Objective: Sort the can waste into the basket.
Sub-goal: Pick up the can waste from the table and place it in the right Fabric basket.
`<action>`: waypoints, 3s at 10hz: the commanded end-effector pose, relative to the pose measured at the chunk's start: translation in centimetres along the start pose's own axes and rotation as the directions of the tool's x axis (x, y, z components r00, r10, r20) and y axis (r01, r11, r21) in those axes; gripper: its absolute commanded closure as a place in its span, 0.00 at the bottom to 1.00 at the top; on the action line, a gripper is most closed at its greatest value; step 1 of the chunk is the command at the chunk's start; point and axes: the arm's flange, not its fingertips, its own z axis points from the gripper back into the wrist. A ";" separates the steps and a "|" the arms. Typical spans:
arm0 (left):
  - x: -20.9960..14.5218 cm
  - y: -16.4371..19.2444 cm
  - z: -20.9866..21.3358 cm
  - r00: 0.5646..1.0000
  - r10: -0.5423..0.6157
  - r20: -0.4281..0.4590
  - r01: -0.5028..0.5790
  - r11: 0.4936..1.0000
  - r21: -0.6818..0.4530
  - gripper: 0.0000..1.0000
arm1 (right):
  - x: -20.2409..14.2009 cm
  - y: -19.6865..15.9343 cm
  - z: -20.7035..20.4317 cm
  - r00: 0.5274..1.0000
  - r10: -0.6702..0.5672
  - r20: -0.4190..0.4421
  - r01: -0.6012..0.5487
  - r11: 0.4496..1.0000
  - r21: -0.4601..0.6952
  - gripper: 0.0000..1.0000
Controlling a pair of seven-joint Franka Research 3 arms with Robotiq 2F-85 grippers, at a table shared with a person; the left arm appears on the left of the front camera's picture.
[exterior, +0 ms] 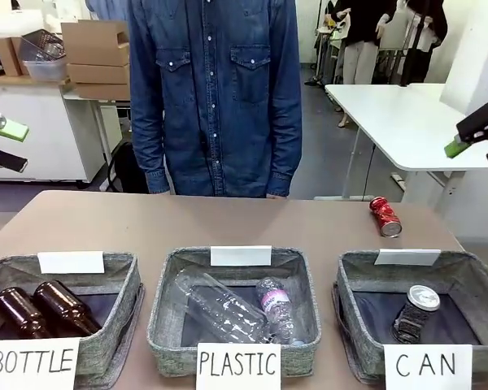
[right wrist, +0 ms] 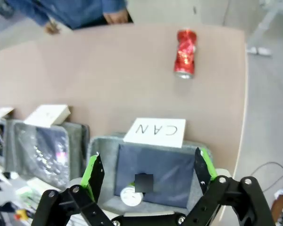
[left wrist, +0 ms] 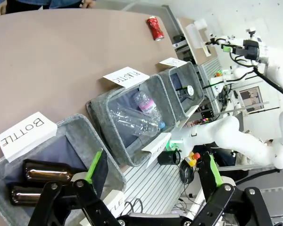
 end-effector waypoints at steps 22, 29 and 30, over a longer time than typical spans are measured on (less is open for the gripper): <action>-0.1 0.0 0.4 1.000 -0.014 -0.012 0.014 1.000 -0.001 0.00 | 12.4 -7.4 -34.4 0.963 -0.048 -0.266 -0.019 0.970 -0.241 1.00; -0.1 0.0 0.4 1.000 -0.014 -0.012 0.014 1.000 -0.001 0.00 | 12.4 -7.6 -33.1 0.961 -0.061 -0.270 -0.005 0.972 -0.237 0.96; -0.1 0.0 0.4 1.000 -0.014 -0.012 0.014 1.000 -0.001 0.00 | 12.5 -7.6 -32.4 0.961 -0.045 -0.273 -0.019 0.974 -0.227 0.96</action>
